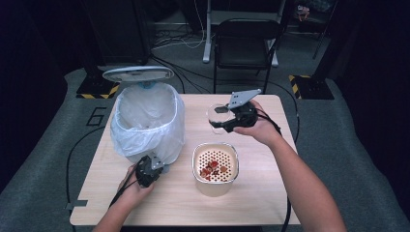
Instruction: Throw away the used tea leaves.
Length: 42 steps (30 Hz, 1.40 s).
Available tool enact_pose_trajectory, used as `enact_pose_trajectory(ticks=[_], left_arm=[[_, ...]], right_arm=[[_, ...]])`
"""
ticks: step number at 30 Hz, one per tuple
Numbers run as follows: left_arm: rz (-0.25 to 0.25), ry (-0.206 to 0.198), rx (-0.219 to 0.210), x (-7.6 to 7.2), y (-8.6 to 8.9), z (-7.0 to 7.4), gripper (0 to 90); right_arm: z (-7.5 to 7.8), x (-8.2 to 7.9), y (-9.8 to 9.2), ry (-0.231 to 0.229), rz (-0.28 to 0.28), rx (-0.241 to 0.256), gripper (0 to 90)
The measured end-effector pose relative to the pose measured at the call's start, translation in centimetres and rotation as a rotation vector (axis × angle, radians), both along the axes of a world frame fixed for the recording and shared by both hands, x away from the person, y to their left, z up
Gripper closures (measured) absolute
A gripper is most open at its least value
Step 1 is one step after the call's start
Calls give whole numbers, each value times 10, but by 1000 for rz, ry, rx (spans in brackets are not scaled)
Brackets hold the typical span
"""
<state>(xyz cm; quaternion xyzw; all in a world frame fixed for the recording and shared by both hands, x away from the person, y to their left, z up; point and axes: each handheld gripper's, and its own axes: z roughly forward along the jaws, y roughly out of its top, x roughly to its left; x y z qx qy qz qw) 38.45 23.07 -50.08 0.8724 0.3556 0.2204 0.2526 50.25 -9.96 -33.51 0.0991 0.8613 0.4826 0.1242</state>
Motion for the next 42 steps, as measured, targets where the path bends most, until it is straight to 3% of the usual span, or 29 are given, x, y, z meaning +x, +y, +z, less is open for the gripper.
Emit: enact_pose_trajectory(ticks=[2, 5, 10, 17, 24, 30, 35, 40, 41, 42], left_arm=[[-1, 3, -2, 0, 0, 0, 900], [0, 3, -2, 0, 0, 0, 900], [1, 1, 0, 0, 0, 0, 900], [1, 1, -1, 0, 0, 0, 900], [10, 3, -14, 0, 0, 0, 900], [15, 10, -17, 0, 0, 0, 900], [6, 8, -13, 0, 1, 0, 900], [5, 14, -7, 0, 1, 1, 900], [9, 0, -19, 0, 1, -1, 900], [2, 14, -19, 1, 1, 0, 900]], right_arm=[[4, 0, -2, 69, 1, 49, 426], [10, -1, -4, 130, -1, 98, 426], [20, -5, -2, 199, -8, 94, 427], [43, -17, 12, 193, -7, 69, 428], [86, -33, 34, 150, 2, 49, 431], [118, -40, 57, 130, -3, 60, 431], [122, -36, 82, 127, -13, 52, 429], [115, -30, 107, 130, -14, 34, 427], [113, -29, 112, 132, -20, 31, 427], [111, -29, 117, 141, -25, 25, 427]])
